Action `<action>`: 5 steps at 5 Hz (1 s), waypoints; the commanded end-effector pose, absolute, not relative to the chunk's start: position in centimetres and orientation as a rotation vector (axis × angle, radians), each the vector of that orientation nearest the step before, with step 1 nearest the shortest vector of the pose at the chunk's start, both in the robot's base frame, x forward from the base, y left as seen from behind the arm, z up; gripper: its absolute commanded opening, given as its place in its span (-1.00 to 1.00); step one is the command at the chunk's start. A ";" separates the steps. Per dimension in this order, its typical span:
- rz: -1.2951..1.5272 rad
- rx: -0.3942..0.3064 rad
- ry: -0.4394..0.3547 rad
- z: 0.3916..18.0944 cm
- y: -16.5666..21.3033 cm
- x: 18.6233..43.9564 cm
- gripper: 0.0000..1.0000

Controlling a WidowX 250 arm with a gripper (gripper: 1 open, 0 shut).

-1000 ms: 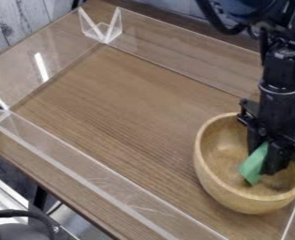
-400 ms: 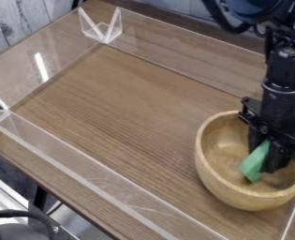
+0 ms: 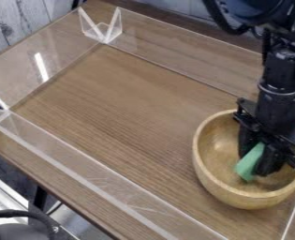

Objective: Put the green block in the brown bowl

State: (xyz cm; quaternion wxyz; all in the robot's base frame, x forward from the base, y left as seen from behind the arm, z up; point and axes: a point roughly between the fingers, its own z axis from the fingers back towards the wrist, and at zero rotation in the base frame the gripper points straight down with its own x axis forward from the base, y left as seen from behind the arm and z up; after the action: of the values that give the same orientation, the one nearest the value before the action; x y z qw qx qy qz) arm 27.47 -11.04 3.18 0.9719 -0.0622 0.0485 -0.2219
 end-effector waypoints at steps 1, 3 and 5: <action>-0.410 -0.117 0.089 2.9 -10.9 27.0 1.00; -0.383 -0.042 -0.062 7.4 -11.2 27.3 1.00; -0.401 -0.011 -0.219 14.7 -8.6 28.4 -1.00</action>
State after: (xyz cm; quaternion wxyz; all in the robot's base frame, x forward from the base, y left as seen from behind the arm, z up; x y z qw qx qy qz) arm 27.74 -8.44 13.13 0.9770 -0.0032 -0.0790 -0.1980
